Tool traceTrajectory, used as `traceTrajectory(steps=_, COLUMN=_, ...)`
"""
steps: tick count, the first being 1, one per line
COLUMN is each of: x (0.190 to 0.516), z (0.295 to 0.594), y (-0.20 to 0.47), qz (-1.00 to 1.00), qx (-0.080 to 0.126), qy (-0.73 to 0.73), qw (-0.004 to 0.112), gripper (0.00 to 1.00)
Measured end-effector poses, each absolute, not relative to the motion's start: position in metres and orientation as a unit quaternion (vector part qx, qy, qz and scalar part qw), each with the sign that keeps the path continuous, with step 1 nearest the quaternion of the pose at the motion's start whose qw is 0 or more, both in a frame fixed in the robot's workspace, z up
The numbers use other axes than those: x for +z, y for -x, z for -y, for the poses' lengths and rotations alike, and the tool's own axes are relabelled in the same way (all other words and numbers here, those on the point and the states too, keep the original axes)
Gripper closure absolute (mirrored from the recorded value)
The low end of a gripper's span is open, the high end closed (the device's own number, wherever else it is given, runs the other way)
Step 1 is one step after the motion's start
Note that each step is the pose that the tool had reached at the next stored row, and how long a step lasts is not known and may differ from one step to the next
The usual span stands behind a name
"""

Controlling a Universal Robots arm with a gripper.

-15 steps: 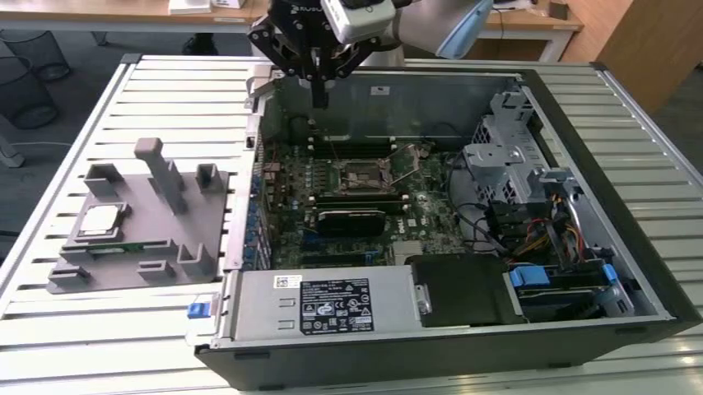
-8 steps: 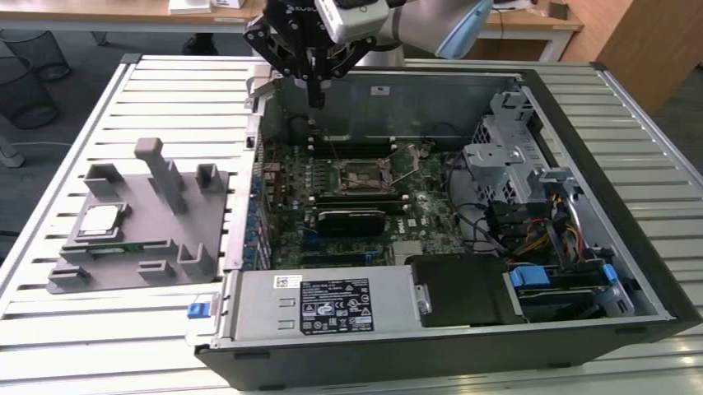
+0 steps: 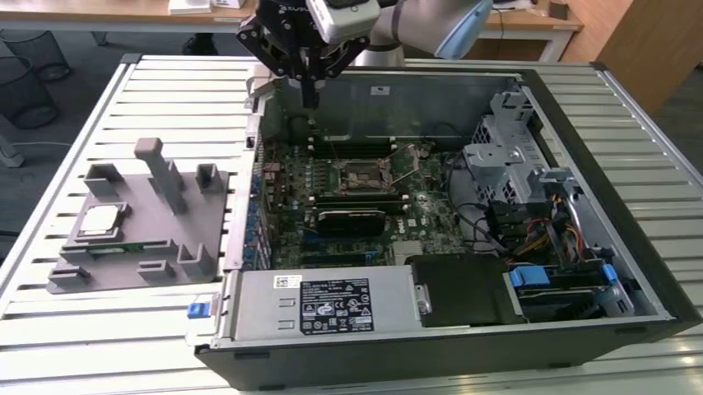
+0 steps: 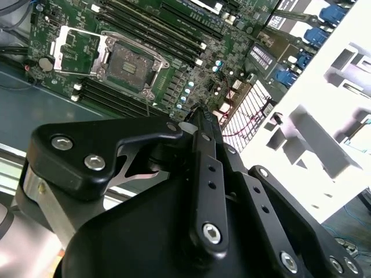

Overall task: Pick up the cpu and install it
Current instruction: 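Reach for the cpu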

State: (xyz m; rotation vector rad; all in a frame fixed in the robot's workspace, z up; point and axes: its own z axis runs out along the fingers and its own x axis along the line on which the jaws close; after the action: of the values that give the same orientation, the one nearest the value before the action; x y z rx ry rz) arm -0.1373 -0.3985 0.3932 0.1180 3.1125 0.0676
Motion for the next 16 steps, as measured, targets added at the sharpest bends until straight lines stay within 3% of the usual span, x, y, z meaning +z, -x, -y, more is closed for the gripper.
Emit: traceTrajectory(steps=16, x=0.393, z=0.399, y=0.149, qz=-0.999, qx=0.022, qy=-0.038, qw=0.013, gripper=0.89)
